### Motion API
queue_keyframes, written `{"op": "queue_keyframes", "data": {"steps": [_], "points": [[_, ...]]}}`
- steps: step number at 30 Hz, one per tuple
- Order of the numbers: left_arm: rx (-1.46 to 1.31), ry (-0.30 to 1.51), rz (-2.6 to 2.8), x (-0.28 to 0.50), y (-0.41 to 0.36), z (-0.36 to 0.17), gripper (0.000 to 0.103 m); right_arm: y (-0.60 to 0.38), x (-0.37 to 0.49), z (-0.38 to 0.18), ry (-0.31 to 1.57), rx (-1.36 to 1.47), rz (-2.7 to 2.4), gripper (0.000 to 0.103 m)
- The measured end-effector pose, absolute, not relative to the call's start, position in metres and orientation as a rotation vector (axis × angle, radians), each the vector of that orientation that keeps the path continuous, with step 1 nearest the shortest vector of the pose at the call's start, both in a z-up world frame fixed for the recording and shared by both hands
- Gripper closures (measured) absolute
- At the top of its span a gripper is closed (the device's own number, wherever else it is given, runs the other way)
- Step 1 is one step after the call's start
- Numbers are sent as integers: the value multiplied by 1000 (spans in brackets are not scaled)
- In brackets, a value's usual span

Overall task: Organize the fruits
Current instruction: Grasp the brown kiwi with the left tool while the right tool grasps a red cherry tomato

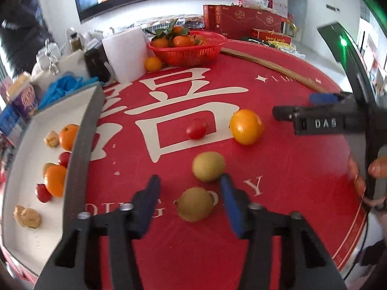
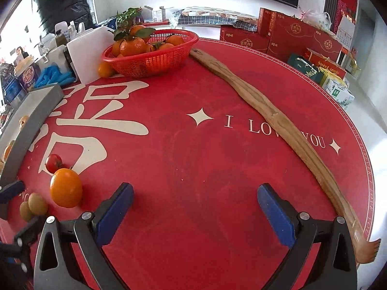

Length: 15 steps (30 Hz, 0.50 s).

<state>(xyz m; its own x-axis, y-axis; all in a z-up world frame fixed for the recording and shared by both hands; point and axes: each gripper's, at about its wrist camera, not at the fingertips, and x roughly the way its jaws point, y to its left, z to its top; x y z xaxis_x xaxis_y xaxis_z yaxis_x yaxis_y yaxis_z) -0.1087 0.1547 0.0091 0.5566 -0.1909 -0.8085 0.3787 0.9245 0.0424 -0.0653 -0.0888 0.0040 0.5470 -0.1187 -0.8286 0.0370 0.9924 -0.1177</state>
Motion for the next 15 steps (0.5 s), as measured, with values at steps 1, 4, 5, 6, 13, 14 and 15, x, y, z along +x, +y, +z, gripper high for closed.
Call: {"op": "queue_keyframes", "data": {"steps": [1,4,5,6,13,14,15], "points": [[216,926,-343,-109,154,9,72,-89,-65,4,987,-90,-93,0],[220,926,-331,-111,152,9,72,-88,-65,4,987,-92,-95,0],[221,925,-326,-112,152,9,72,-89,-66,4,987,-92,-96,0],[217,924,-320,-114,153,9,72,-89,-66,4,987,-92,-96,0],[219,899,-255,-118,159,8,51,-89,-65,4,988,-92,-96,0],[210,901,-248,-118,162,8,50,-89,-65,4,988,-92,-96,0],[190,906,-250,-118,164,8,50,-89,-65,4,988,-92,-96,0]]}}
